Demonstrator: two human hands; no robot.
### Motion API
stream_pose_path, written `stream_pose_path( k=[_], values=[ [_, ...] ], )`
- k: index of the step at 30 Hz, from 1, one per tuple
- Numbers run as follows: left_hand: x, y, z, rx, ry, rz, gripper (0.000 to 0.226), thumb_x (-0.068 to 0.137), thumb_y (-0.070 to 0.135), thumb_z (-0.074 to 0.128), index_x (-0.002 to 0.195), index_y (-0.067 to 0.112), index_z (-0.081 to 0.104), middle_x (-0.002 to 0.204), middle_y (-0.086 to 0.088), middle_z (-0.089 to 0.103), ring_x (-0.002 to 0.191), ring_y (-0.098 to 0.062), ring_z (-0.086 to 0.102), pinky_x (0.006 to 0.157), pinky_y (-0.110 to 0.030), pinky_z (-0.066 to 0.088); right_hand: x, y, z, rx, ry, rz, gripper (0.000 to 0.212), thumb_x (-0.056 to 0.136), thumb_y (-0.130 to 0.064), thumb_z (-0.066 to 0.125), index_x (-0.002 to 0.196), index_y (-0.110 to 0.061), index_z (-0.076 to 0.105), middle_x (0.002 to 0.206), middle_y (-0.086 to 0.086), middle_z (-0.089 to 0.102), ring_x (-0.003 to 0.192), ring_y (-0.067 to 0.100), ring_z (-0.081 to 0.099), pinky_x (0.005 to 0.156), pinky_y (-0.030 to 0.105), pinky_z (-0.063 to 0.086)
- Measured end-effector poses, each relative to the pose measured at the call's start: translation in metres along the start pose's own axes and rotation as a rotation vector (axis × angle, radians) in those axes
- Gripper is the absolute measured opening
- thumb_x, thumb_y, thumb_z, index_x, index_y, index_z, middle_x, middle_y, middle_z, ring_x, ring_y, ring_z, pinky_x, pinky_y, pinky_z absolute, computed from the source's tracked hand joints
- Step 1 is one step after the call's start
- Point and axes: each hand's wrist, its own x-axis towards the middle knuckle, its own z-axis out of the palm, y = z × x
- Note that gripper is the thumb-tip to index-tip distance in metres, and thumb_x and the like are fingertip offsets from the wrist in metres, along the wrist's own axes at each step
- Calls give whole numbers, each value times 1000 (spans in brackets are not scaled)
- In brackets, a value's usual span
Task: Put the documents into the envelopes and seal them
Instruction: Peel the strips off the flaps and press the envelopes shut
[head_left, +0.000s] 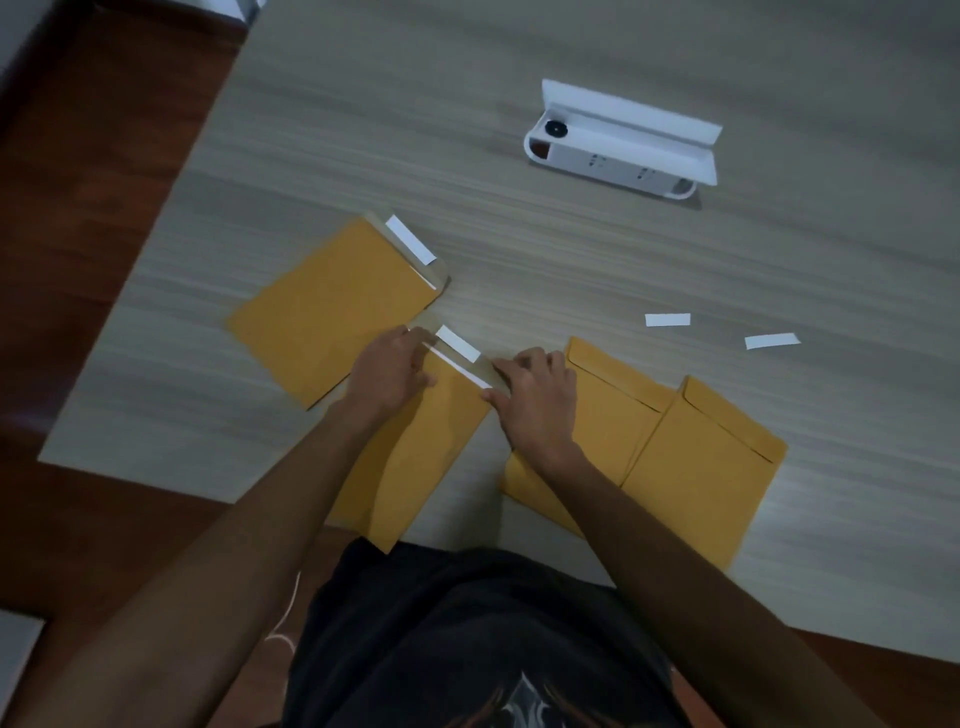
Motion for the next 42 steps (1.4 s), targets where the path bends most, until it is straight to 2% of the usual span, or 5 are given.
stream_pose_path(
  k=[4,15,34,38,42],
  values=[
    [2,-2,-2,25,-81,-60,93,66,33,87,145,23,39,123,-9,55,110,-30,54,87,-42,48,5,-6,-6,49,-78,2,48,80,-43,70,124,-27,61,118,1,56,109,23,44,90,36,39],
    [0,19,13,36,-126,31,97,65,37,87,147,27,37,109,-9,54,100,-28,56,81,-39,47,41,-19,-6,168,-144,-212,44,94,-29,57,138,-28,49,118,6,52,106,22,49,88,36,46],
    [11,23,15,-73,-114,-12,104,56,34,92,143,12,39,131,-13,54,115,-31,54,94,-40,43,67,0,-15,231,-118,-370,6,91,-16,61,95,-15,67,103,2,58,96,18,53,76,31,47],
    [17,24,14,-56,-90,-38,105,61,37,90,144,15,31,132,-15,53,116,-34,54,95,-43,45,75,16,-36,740,78,99,7,88,-10,65,87,-16,66,85,-4,63,76,6,58,71,16,48],
    [22,33,15,-84,8,-57,118,69,39,86,155,24,7,132,-17,50,111,-34,57,87,-42,48,92,52,-49,1159,215,703,10,87,-4,66,84,-14,64,75,7,68,59,18,63,59,28,54]
  ],
)
